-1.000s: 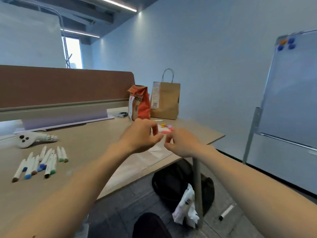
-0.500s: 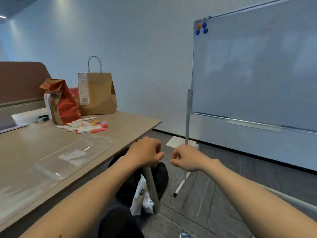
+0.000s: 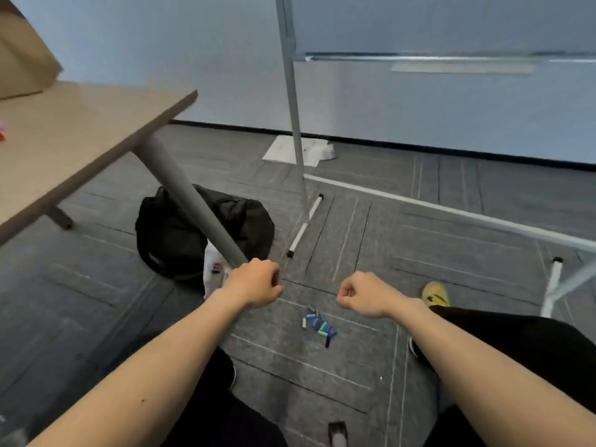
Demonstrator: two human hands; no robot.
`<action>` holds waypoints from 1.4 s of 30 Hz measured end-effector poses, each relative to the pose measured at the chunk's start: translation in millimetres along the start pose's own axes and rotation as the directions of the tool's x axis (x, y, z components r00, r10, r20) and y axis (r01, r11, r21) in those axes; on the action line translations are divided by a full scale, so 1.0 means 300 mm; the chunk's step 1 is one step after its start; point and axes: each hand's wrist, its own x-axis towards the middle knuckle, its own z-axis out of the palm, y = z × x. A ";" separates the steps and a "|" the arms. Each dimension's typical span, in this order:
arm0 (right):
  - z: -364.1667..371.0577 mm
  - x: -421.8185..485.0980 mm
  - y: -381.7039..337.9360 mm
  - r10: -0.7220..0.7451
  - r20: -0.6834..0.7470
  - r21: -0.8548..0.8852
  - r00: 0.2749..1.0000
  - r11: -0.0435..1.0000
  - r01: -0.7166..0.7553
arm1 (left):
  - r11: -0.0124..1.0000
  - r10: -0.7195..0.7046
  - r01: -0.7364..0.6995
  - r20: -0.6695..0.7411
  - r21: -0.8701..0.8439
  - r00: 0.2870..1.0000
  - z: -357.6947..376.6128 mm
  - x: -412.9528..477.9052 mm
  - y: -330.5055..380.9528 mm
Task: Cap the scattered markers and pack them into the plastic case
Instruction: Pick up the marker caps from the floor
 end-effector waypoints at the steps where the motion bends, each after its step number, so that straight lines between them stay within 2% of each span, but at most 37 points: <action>1: 0.039 0.028 0.057 0.040 0.023 0.011 0.999 0.999 -0.040 | 1.000 -0.004 0.004 0.040 0.006 0.999 0.063 0.037 -0.010; 5: 0.201 0.146 0.262 0.204 0.094 0.063 0.974 0.976 -0.211 | 0.999 -0.043 0.039 0.205 0.024 0.978 0.293 0.161 -0.063; 11: 0.400 0.319 0.479 0.408 0.136 0.146 0.903 0.893 -0.425 | 0.983 -0.153 0.178 0.378 -0.032 0.913 0.536 0.346 -0.165; 14: 0.491 0.430 0.550 0.467 0.168 0.164 0.868 0.855 -0.492 | 0.981 -0.160 0.194 0.465 -0.027 0.871 0.641 0.465 -0.188; 20: 0.645 0.603 0.623 0.541 0.199 0.199 0.817 0.794 -0.575 | 0.972 -0.162 0.228 0.553 -0.052 0.817 0.856 0.651 -0.191; 29: 0.800 0.788 0.679 0.657 0.247 0.278 0.712 0.656 -0.702 | 0.956 -0.138 0.257 0.560 -0.138 0.817 1.131 0.851 -0.218; 33: 0.867 0.849 0.661 0.643 0.226 0.254 0.732 0.686 -0.681 | 0.958 -0.091 0.216 0.518 -0.186 0.850 1.213 0.886 -0.233; 38: 0.927 0.883 0.629 0.667 0.087 0.274 0.740 0.698 -0.661 | 0.974 -0.056 0.139 0.404 -0.178 0.913 1.250 0.883 -0.239; 42: 0.929 0.897 0.653 0.652 0.008 0.313 0.758 0.719 -0.621 | 0.971 -0.034 0.119 0.372 -0.208 0.928 1.264 0.877 -0.234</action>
